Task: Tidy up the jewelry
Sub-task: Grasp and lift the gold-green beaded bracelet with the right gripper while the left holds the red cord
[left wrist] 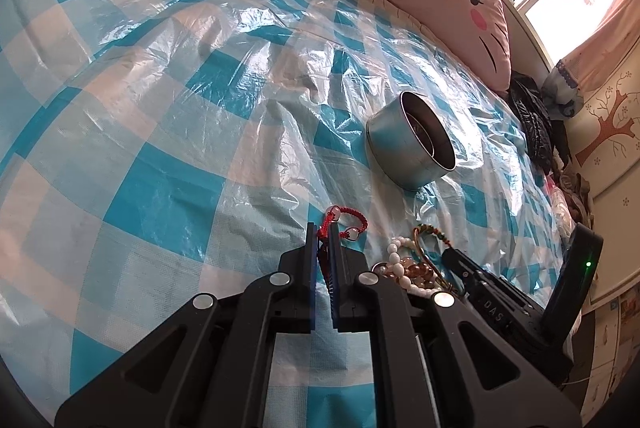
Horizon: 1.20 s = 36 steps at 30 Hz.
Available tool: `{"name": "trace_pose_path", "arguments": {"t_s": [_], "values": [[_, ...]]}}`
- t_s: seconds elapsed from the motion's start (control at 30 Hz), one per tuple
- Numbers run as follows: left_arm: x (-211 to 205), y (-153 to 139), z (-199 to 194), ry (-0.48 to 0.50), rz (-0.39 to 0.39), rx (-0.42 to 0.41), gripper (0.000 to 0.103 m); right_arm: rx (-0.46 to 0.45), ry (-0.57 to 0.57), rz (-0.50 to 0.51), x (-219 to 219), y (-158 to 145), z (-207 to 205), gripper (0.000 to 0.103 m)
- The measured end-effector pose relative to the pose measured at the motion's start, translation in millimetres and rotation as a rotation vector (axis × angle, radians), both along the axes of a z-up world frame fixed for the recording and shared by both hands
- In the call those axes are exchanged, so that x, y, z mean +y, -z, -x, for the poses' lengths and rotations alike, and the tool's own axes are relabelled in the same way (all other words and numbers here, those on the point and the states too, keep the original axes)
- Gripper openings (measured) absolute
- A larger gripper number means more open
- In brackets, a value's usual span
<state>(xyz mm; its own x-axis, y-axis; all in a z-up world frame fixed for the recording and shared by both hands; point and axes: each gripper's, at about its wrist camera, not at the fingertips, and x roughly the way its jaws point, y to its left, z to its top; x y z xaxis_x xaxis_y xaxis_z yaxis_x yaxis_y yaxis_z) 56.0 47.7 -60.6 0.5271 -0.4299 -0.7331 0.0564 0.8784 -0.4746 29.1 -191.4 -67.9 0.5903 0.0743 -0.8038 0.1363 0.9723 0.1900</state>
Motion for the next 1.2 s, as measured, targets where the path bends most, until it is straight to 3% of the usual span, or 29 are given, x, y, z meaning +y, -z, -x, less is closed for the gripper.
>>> {"name": "trace_pose_path", "arguments": {"t_s": [0.13,0.4,0.73,0.77,0.8,0.87,0.93,0.97,1.0,1.07,1.1,1.2], "values": [[-0.3,0.8,-0.7,0.001,-0.001,0.005,0.005,-0.028,0.043,-0.066,-16.5,-5.0,6.6,0.006],[-8.6,3.9,-2.3,0.023,-0.049,0.018,0.005,0.038,0.015,-0.036,-6.8,6.8,-1.5,0.008],[-23.7,4.8,-2.4,0.081,-0.117,0.020,0.006,-0.036,0.039,-0.121,-16.3,-3.6,5.3,0.005],[-25.4,5.1,-2.2,0.087,-0.125,0.020,0.007,-0.016,0.041,-0.127,-16.3,-0.1,3.4,0.012],[-27.2,5.4,-1.9,0.093,-0.134,0.020,0.009,-0.001,0.041,-0.123,-15.7,2.6,2.6,0.036],[-32.0,5.3,-1.3,0.108,-0.153,0.018,0.014,0.008,0.026,-0.094,-11.4,4.3,0.9,0.042],[-37.8,4.8,0.2,0.123,-0.183,0.009,0.018,0.024,0.009,-0.075,-7.9,7.0,-0.1,0.035],[-40.8,4.9,0.9,0.127,-0.204,0.006,0.018,0.029,-0.001,-0.088,-7.4,8.1,-0.3,0.018],[-43.2,5.0,1.6,0.131,-0.222,0.004,0.018,0.030,-0.004,-0.090,-6.9,8.4,0.3,0.012],[-46.5,4.5,3.0,0.137,-0.249,-0.002,0.018,0.020,-0.006,-0.101,-7.1,6.6,2.5,0.005],[-47.7,3.9,3.8,0.140,-0.258,-0.006,0.013,0.013,-0.003,-0.112,-8.6,5.2,4.1,0.004],[-48.4,-0.2,7.3,0.140,-0.266,-0.029,0.004,-0.040,0.005,-0.222,-19.4,-1.5,9.6,0.004]]}}
